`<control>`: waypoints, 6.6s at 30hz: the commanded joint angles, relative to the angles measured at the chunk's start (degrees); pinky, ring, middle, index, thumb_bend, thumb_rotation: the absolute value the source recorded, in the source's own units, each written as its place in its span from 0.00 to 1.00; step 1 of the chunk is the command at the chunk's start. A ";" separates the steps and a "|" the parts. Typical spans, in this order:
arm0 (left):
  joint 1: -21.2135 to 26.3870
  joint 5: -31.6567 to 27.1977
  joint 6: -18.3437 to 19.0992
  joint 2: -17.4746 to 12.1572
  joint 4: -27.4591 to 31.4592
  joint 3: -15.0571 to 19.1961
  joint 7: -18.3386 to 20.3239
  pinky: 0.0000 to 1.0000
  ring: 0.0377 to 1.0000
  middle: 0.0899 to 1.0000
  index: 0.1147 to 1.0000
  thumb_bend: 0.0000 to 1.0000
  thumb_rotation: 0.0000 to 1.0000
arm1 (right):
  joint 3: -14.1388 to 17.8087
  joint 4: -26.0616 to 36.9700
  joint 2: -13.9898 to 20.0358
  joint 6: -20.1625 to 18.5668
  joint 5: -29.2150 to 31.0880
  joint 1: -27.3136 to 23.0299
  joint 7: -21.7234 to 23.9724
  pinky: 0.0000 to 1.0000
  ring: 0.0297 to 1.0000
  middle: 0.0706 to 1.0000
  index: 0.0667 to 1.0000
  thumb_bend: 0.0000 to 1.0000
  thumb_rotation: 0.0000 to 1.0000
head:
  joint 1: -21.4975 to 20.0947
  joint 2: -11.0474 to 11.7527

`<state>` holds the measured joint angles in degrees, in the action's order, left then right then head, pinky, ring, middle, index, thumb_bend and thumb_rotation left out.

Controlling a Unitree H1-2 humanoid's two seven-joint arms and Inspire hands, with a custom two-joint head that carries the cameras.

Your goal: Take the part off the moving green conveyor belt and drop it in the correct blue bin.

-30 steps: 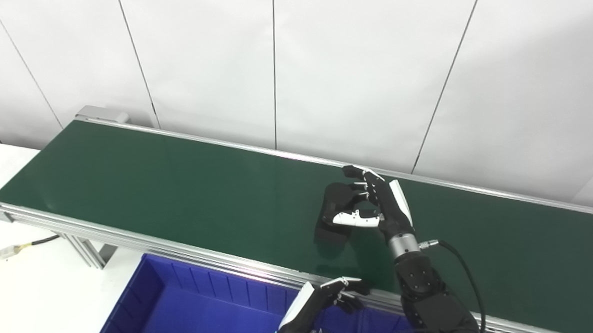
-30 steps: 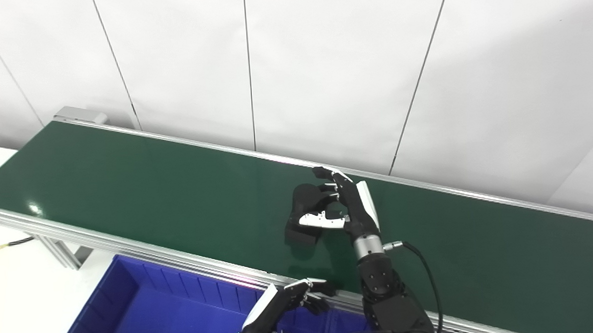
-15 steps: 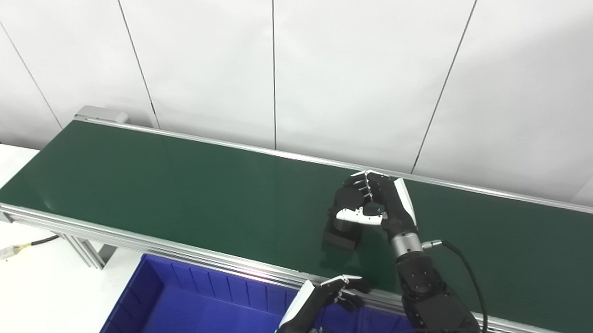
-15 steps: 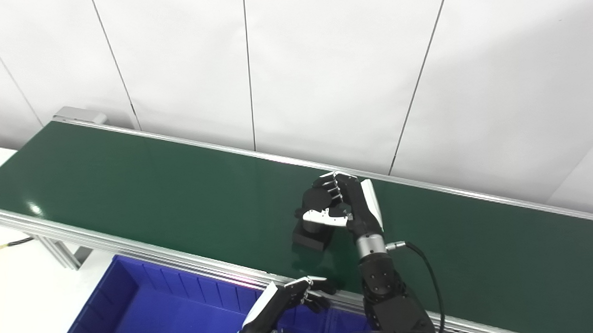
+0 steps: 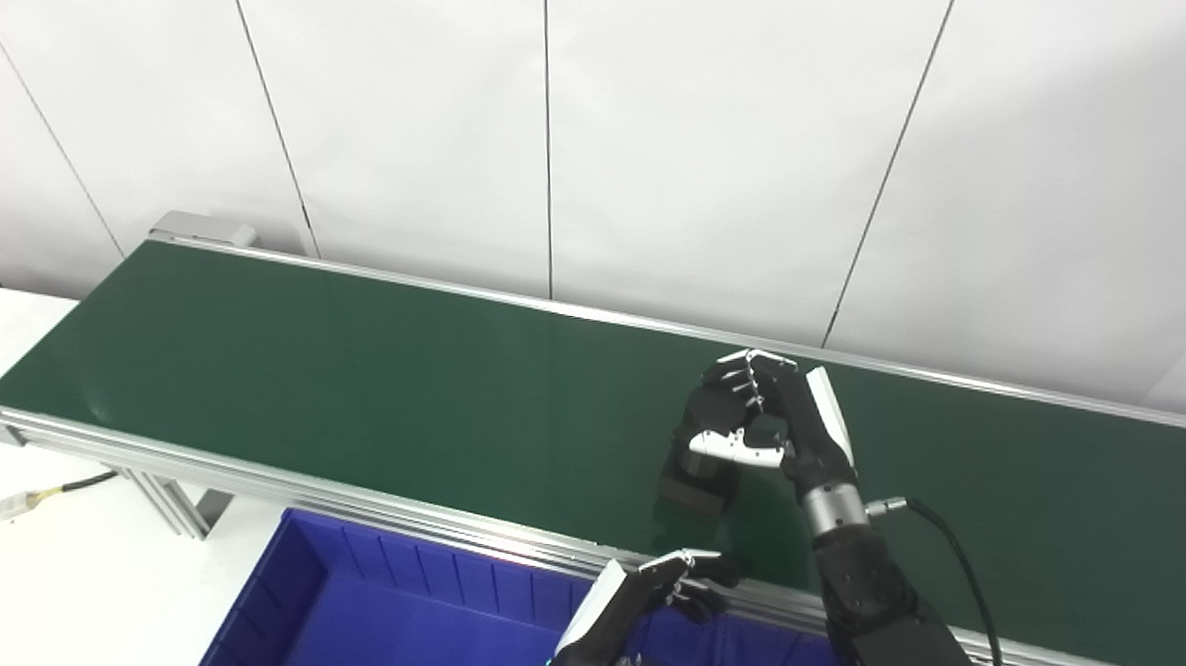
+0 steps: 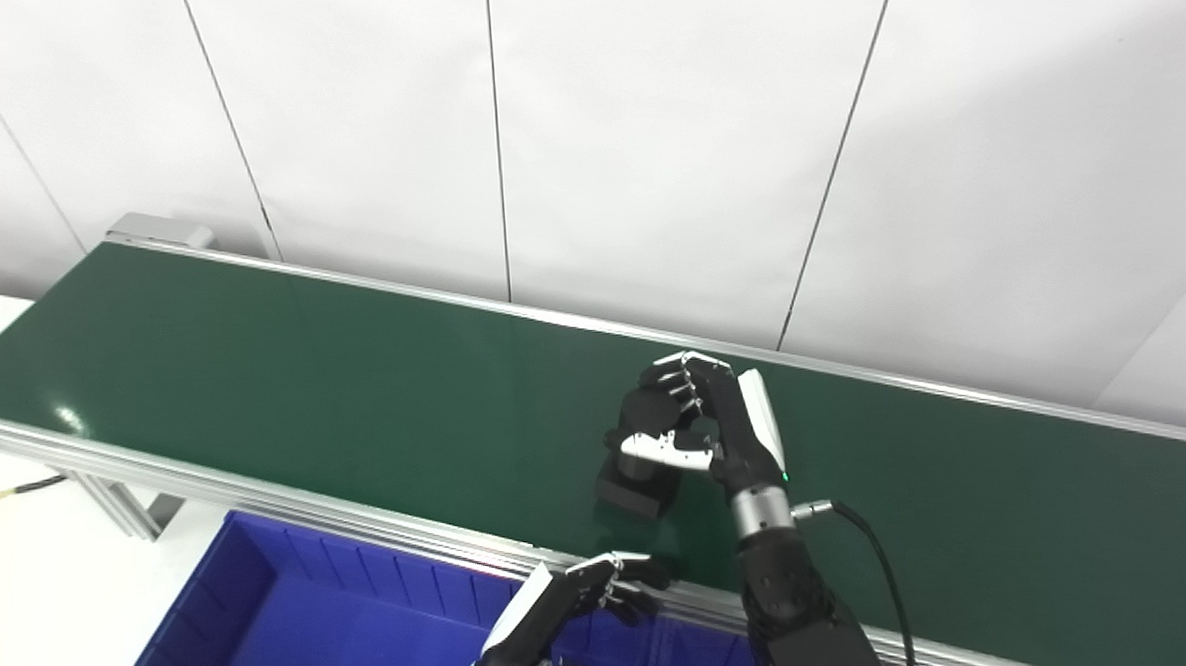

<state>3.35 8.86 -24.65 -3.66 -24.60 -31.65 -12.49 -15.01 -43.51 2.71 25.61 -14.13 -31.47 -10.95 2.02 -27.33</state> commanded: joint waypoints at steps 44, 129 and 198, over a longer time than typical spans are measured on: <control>-1.47 -1.88 1.29 3.88 14.68 11.63 12.81 0.60 0.66 0.72 0.73 0.82 0.00 | 21.28 48.40 12.21 -8.08 9.06 33.81 9.33 0.37 0.42 0.45 0.46 0.52 0.00 | -8.10 -18.64; -2.50 -13.62 4.90 -2.81 21.31 23.48 26.74 0.61 0.65 0.71 0.74 0.80 0.00 | 24.59 49.13 7.23 -16.67 0.07 50.46 4.09 0.62 0.76 0.83 0.78 1.00 0.25 | -36.38 -20.22; -8.08 -1.95 5.62 3.46 24.69 18.99 22.64 0.61 0.65 0.70 0.72 0.82 0.00 | 8.07 45.44 2.80 -4.53 5.23 43.69 9.82 0.59 0.70 0.78 0.74 0.95 0.27 | -7.55 -15.54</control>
<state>-5.12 7.08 -18.49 -0.79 -1.69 -12.33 10.86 -7.02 1.26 5.64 17.13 -9.37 12.95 -1.27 -5.54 -42.80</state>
